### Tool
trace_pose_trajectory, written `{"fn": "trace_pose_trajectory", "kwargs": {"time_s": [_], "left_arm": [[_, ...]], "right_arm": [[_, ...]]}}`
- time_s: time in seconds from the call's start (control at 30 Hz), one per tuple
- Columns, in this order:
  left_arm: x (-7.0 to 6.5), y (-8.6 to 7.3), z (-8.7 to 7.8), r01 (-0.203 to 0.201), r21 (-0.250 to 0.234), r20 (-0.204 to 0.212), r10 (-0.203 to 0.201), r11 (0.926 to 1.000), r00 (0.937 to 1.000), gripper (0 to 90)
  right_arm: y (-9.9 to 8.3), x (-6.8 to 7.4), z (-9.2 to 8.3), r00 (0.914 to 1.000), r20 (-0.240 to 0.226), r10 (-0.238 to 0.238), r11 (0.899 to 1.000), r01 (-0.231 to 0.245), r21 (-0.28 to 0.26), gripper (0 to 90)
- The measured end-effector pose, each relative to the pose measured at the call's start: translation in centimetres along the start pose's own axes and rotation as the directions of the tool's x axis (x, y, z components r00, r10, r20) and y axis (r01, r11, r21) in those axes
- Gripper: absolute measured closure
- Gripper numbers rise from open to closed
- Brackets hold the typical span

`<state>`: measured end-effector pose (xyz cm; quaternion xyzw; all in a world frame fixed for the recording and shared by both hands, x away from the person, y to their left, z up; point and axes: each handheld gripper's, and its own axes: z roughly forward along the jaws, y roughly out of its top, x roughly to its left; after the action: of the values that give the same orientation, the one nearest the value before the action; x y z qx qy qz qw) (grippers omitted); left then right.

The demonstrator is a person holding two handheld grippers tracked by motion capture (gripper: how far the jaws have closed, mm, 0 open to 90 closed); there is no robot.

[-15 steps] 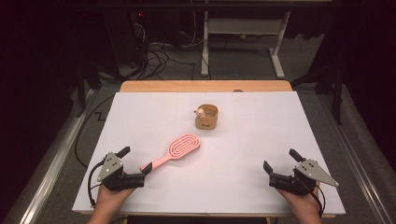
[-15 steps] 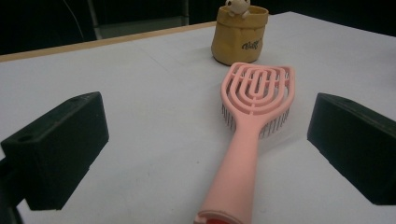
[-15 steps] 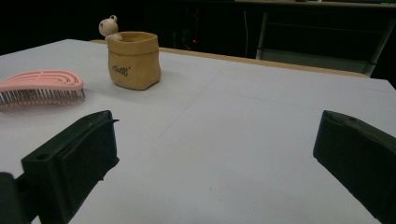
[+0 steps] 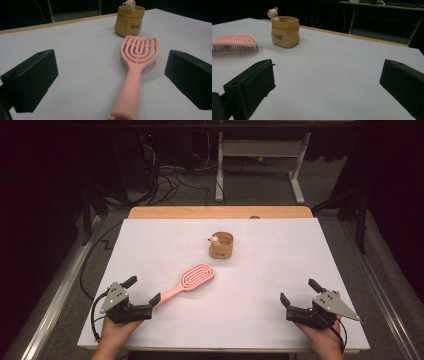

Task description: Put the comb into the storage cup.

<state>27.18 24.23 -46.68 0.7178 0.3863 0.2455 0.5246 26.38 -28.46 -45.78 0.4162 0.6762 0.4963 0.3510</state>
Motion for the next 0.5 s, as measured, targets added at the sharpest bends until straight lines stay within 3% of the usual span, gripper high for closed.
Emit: {"fn": "trace_pose_trajectory", "kwargs": {"time_s": [0.17,0.3,0.4,0.5], "left_arm": [[0.1,-0.2,-0.4,-0.008,0.011,-0.012,0.009,0.9999,0.9999,0.0],[0.6,-0.3,-1.0,0.020,0.010,-0.019,-0.020,0.9997,0.9996,0.0],[0.9,-0.3,-1.2,0.018,0.014,-0.024,-0.017,0.9997,0.9996,0.0],[1.0,-0.1,-1.4,0.010,0.028,0.002,-0.010,0.9996,1.0000,4.9]], "right_arm": [[0.1,0.1,0.2,1.0000,-0.007,-0.006,1.000,0.006,0.002,0.4],[0.1,0.3,0.3,0.9999,-0.010,-0.006,1.000,0.006,0.005,0.4],[0.1,0.3,0.4,0.9999,-0.012,-0.009,1.000,0.010,0.004,0.5],[0.3,0.4,0.4,0.9997,-0.015,-0.020,1.000,0.020,0.000,0.5]]}}
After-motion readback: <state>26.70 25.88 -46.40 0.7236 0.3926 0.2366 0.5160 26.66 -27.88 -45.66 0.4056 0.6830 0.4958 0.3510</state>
